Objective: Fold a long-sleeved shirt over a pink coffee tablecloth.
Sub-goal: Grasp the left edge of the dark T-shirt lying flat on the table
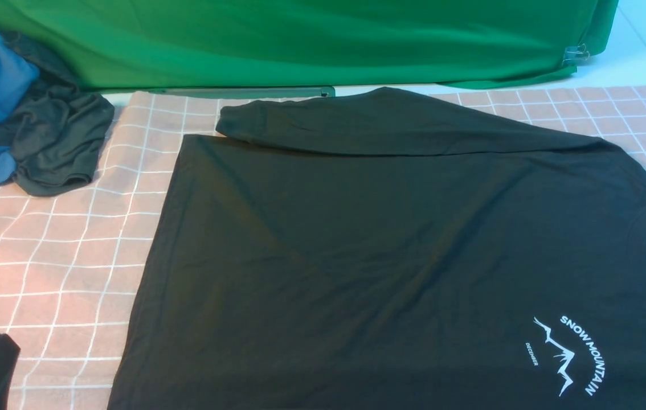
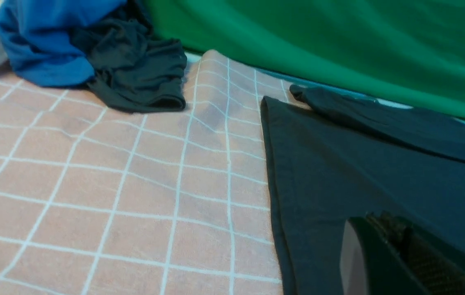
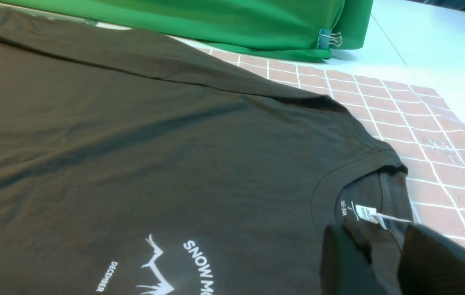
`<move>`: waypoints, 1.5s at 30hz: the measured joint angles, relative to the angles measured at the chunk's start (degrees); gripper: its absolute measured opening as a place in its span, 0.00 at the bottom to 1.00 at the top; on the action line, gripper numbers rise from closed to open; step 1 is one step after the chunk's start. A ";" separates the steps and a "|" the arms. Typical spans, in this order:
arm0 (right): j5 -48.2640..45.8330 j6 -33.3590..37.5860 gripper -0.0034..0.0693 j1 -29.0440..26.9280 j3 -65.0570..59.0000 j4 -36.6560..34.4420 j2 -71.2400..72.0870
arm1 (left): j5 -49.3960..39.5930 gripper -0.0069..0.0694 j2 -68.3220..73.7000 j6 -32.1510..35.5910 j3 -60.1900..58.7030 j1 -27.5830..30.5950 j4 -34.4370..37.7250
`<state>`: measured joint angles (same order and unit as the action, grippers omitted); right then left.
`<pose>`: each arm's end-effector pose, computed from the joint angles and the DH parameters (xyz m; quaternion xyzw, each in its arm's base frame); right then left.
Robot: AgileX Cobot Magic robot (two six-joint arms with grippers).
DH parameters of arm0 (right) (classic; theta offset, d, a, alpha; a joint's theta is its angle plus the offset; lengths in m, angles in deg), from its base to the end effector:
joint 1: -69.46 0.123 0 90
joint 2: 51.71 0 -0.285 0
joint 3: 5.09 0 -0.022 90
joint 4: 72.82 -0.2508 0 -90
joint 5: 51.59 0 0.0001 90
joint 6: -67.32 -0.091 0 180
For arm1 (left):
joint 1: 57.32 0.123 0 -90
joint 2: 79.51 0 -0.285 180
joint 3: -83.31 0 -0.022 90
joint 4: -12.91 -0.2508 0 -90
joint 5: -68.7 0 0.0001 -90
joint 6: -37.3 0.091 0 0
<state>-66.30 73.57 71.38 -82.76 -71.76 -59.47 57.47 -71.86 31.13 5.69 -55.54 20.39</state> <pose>0.0554 0.0014 0.1873 -0.0600 0.7645 -0.0318 0.6411 0.0561 -0.0006 0.1933 -0.0908 0.7400 -0.0775 0.6620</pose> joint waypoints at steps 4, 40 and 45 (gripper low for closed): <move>0.00 0.00 0.39 0.00 0.00 0.00 0.00 | 7.30 0.11 0.00 -4.63 0.00 0.00 7.68; 0.91 -21.66 0.10 4.99 29.74 -9.28 -11.16 | -42.91 0.11 52.98 1.53 41.03 -0.17 17.06; -24.96 -9.77 0.10 11.74 47.50 -8.83 -28.10 | -44.67 0.11 60.22 -3.99 40.55 -8.88 10.00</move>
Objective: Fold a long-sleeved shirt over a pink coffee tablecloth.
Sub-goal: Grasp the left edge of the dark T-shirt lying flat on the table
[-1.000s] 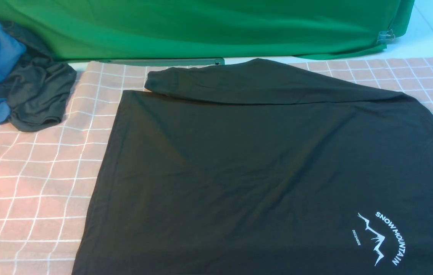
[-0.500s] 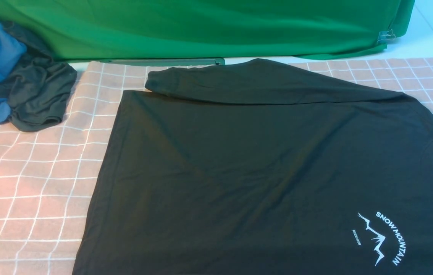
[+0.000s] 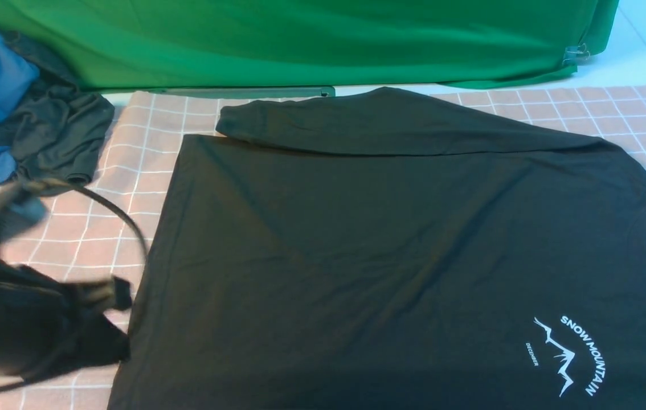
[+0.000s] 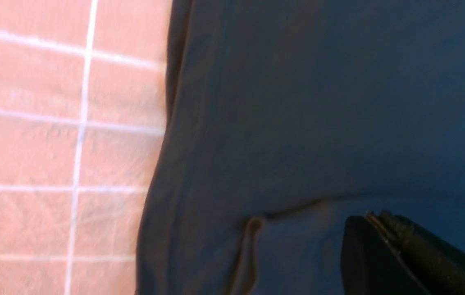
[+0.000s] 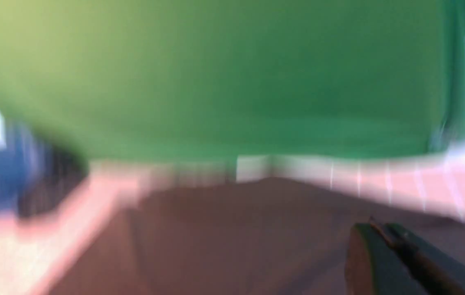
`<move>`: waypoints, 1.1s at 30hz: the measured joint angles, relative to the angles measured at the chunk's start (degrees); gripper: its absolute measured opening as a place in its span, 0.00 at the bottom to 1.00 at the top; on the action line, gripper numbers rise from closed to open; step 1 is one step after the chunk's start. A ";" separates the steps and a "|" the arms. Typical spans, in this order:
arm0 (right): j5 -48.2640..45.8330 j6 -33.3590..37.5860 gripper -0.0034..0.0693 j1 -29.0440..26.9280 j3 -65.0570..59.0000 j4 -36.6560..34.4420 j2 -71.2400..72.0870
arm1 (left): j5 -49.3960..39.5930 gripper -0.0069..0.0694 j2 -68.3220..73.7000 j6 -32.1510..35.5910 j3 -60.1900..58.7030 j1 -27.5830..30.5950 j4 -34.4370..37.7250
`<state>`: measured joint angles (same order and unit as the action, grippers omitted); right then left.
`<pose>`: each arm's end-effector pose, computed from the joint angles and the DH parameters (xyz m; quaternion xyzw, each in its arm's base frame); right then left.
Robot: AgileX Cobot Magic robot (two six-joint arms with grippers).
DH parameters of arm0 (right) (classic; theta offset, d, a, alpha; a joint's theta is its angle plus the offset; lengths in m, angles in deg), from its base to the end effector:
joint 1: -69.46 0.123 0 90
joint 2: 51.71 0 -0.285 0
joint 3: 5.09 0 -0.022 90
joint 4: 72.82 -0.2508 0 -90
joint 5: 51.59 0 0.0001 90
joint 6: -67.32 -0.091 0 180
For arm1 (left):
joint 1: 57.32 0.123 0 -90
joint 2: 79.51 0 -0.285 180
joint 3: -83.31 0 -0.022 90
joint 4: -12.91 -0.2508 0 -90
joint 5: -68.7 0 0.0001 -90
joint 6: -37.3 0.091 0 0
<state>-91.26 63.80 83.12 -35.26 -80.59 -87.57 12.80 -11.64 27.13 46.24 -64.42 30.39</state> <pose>0.0726 0.0257 0.3877 -0.0549 0.7935 0.1552 0.5859 0.1672 -0.0437 0.2610 -0.0891 0.9726 -0.1614 0.1419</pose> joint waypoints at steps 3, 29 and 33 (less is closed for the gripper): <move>-5.48 2.92 0.10 2.29 2.24 -0.43 -5.01 | -0.11 0.11 1.82 -5.89 0.00 -7.09 -3.87; -0.46 5.35 0.11 12.40 -3.40 -2.60 -14.06 | 6.63 0.80 20.93 -31.92 -0.91 -34.71 -27.79; -0.40 5.35 0.11 12.40 -3.40 -2.60 -14.06 | 10.23 0.82 21.95 -33.38 -3.48 -34.71 -28.57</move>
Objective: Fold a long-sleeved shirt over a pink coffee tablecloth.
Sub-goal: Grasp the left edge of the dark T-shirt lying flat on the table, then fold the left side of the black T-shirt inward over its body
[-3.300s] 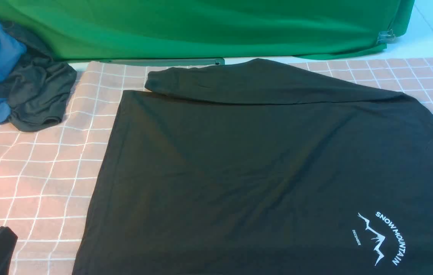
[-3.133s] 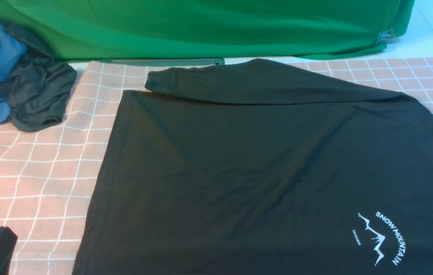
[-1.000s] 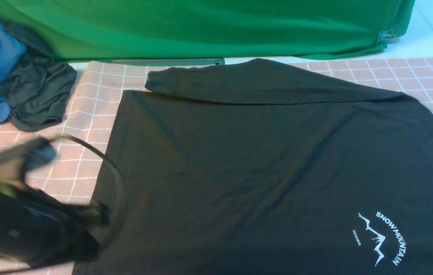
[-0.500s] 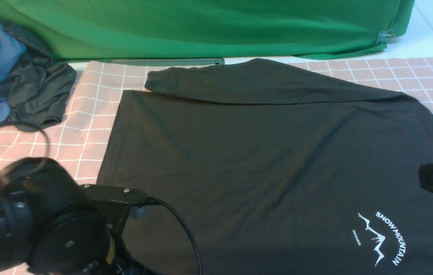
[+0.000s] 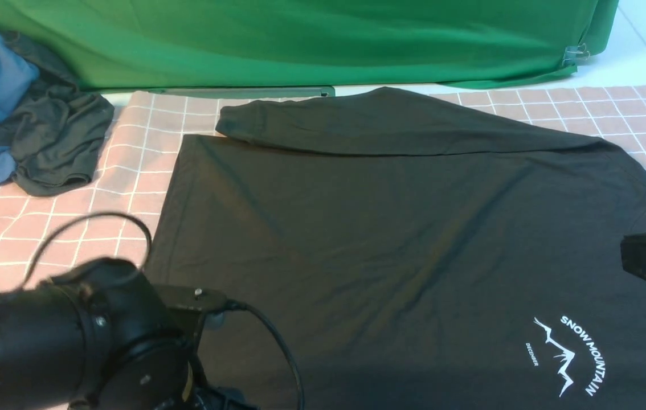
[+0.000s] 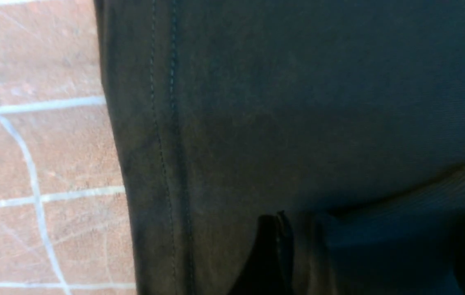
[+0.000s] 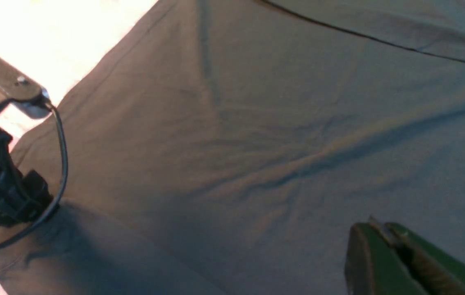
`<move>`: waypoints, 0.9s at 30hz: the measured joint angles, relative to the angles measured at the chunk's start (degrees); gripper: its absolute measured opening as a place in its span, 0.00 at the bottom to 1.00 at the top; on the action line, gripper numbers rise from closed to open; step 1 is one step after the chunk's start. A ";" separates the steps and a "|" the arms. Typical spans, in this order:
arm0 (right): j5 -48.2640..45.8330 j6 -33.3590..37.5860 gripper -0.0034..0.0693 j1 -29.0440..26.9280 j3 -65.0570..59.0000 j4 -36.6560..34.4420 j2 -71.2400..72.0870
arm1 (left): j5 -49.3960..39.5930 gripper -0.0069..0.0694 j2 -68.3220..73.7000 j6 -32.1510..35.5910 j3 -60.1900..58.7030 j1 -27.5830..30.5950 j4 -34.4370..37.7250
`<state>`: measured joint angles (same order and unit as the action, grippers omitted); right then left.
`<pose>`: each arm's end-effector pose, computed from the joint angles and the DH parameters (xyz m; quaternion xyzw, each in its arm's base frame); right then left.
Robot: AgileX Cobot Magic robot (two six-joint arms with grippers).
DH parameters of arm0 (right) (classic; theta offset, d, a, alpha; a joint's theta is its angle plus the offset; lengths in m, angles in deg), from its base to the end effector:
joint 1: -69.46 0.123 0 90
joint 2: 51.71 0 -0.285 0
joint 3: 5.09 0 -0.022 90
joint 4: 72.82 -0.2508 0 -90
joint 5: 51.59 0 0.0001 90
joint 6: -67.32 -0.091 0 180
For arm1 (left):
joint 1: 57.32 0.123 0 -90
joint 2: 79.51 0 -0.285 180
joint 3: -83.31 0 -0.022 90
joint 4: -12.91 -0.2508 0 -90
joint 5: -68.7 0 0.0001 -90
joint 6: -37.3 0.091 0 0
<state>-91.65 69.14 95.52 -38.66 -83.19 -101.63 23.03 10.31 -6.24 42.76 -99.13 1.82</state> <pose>0.1201 0.0705 0.3419 -0.1789 0.8597 0.1810 0.4429 0.1659 -0.1316 0.1724 0.0501 0.9956 0.0292 0.0737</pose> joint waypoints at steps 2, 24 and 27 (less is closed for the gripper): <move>0.08 0.00 0.11 0.00 0.00 0.00 0.00 | 1.51 0.82 0.05 -1.15 -1.14 0.00 -0.48; 0.53 0.00 0.12 0.00 0.00 -0.32 0.00 | -2.01 0.15 -7.32 0.60 0.05 0.00 4.48; 0.53 0.00 0.12 0.00 0.00 -0.38 0.00 | -5.59 0.15 -11.45 0.60 2.82 0.00 4.48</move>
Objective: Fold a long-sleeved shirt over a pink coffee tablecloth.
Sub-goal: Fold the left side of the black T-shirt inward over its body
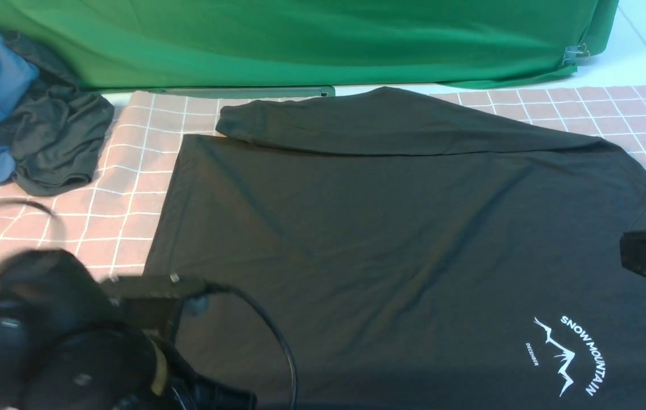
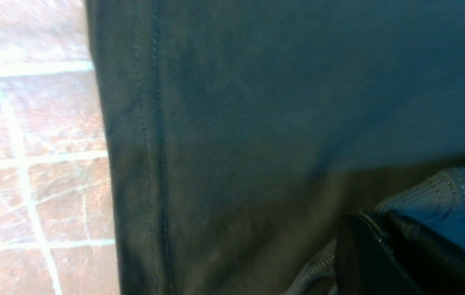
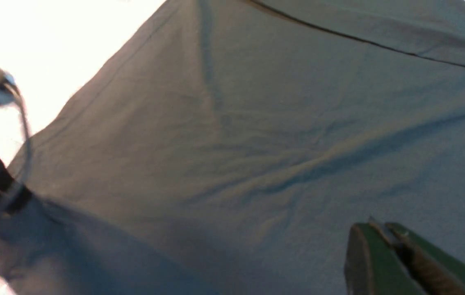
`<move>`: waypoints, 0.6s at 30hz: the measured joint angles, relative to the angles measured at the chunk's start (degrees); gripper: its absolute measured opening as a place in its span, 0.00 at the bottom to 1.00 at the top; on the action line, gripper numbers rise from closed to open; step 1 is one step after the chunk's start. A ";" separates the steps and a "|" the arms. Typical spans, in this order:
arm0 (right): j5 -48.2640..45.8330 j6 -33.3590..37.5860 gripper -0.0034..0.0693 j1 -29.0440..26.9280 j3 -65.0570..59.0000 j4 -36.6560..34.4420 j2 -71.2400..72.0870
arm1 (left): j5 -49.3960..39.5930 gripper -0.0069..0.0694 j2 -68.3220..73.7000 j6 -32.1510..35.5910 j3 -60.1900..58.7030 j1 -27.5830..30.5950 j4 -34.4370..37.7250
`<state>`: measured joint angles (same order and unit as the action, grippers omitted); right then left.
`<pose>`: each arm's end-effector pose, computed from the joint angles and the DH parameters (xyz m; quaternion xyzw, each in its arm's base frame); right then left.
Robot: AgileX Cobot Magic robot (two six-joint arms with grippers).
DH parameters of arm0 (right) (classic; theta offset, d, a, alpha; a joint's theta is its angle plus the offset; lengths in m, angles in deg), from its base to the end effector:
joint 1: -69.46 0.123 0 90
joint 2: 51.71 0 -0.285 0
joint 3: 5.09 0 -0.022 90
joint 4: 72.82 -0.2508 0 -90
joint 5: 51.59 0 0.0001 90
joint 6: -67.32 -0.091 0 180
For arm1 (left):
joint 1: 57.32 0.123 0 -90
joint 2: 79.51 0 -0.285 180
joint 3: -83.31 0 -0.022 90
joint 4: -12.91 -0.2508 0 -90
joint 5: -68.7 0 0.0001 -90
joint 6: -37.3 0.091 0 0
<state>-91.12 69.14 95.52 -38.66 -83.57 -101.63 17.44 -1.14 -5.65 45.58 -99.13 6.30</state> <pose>0.1204 0.0709 0.3427 -0.1768 0.8577 0.1846 0.4461 0.1526 -0.1256 0.2232 0.0210 0.9925 -0.0381 0.1140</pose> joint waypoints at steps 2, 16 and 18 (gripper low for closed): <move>0.13 0.00 0.12 0.00 0.00 0.00 0.00 | -2.38 0.15 -2.57 0.00 2.93 -0.04 -0.06; 2.78 0.00 0.13 0.00 0.00 -0.06 0.00 | -2.34 0.15 3.01 3.55 22.29 12.75 -1.93; 2.84 0.00 0.14 0.00 0.00 -0.06 0.00 | -1.04 0.15 5.10 5.79 24.22 15.51 -0.90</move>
<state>-88.28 69.14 95.52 -38.66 -83.62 -101.63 16.40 3.96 0.15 69.80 -83.61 5.41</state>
